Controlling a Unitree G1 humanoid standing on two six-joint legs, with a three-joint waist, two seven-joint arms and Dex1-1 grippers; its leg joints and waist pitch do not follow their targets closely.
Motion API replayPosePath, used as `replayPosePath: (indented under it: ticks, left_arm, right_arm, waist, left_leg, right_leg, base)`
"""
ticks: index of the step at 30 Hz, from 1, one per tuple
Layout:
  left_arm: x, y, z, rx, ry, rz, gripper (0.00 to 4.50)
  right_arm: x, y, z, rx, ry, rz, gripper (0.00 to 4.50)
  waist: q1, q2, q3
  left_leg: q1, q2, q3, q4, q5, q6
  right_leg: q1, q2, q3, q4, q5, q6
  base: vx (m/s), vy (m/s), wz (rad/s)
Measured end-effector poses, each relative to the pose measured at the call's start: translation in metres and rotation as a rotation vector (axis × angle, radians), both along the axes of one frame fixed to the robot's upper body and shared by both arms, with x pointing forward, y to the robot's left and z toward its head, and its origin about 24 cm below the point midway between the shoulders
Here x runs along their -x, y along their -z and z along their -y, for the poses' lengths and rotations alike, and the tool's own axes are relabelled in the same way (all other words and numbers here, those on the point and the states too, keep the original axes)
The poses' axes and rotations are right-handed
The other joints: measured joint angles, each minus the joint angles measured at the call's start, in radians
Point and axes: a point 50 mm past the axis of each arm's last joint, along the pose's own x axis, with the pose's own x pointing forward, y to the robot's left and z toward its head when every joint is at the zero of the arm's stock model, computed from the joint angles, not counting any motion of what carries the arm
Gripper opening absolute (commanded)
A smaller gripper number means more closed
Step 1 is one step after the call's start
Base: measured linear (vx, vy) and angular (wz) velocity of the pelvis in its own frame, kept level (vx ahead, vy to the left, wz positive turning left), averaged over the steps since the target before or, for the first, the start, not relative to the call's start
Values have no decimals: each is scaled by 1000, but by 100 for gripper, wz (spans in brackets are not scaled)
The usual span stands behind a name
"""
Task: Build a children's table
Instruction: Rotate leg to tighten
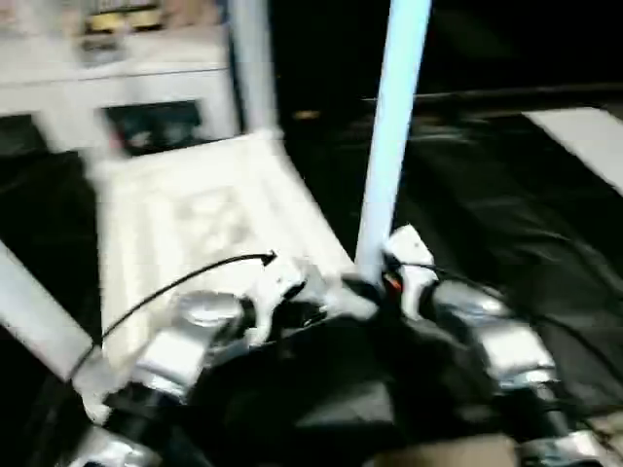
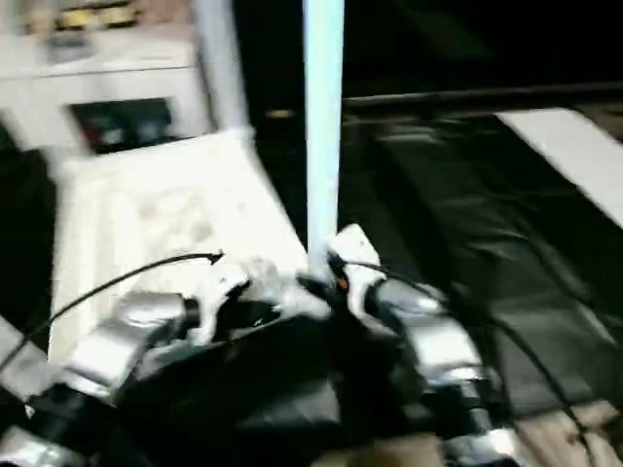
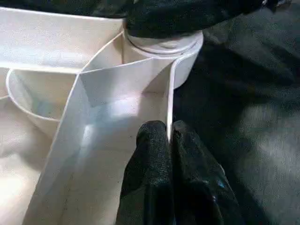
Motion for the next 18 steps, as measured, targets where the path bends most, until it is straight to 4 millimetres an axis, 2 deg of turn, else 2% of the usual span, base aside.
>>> replayPosePath:
  ticks: [2,3,4,5,6,10,14,17,18]
  left_arm:
    - [2,1,4,0,-52,-1,0]
    - [3,1,6,0,-65,-1,0]
    - [3,1,8,1,-69,0,0]
    - [4,1,8,2,-71,0,0]
    - [5,1,9,3,-67,-2,0]
    - [5,1,10,8,-61,-2,0]
    - [7,-3,14,17,-22,8,0]
    - [11,-5,18,26,27,6,0]
    - [12,-6,19,35,47,1,0]
  right_arm:
    - [-1,2,-4,5,47,8,201]
    - [-2,2,-5,-2,57,16,234]
    - [-2,2,-5,-4,58,20,234]
    - [-2,1,-5,-8,59,22,268]
    - [-2,1,-5,-25,63,18,271]
    - [-1,1,-3,-28,49,18,303]
    - [7,-4,21,6,-51,21,303]
    - [18,-12,48,27,-145,24,303]
    - [23,-16,60,39,-185,16,303]
  waist:
    - [-15,3,3]
    - [-21,5,5]
    - [-29,8,7]
    - [-34,10,10]
    - [-41,15,14]
    - [-46,18,18]
    - [-36,20,22]
    - [-24,20,21]
    - [-13,20,21]
  left_leg:
    - [2,0,-8,-1,-1,-1]
    - [4,1,-11,-1,-1,-1]
    - [4,2,-13,-2,-1,-1]
    - [5,2,-15,-4,-1,-1]
    - [6,2,-19,-7,-1,-1]
    - [7,-2,-19,-14,-1,-1]
    - [2,-5,-19,-15,-1,-1]
    - [0,-9,-15,-15,-1,0]
    - [-1,-10,-8,-14,-1,0]
  right_leg:
    - [7,1,-9,-11,0,0]
    - [11,0,-20,-18,0,0]
    - [13,-1,-27,-25,0,0]
    - [19,-2,-32,-31,0,0]
    - [26,-2,-38,-39,0,0]
    - [27,-15,-52,-42,0,-1]
    - [25,-17,-48,-40,0,-1]
    - [21,-16,-33,-33,0,-1]
    - [17,-16,-23,-26,1,-3]
  base:
    - [0,0,0]
    - [0,0,0]
    - [0,0,0]
    - [0,0,0]
    - [0,0,0]
    - [0,0,0]
    - [0,0,0]
    - [0,0,0]
    - [50,2,3]
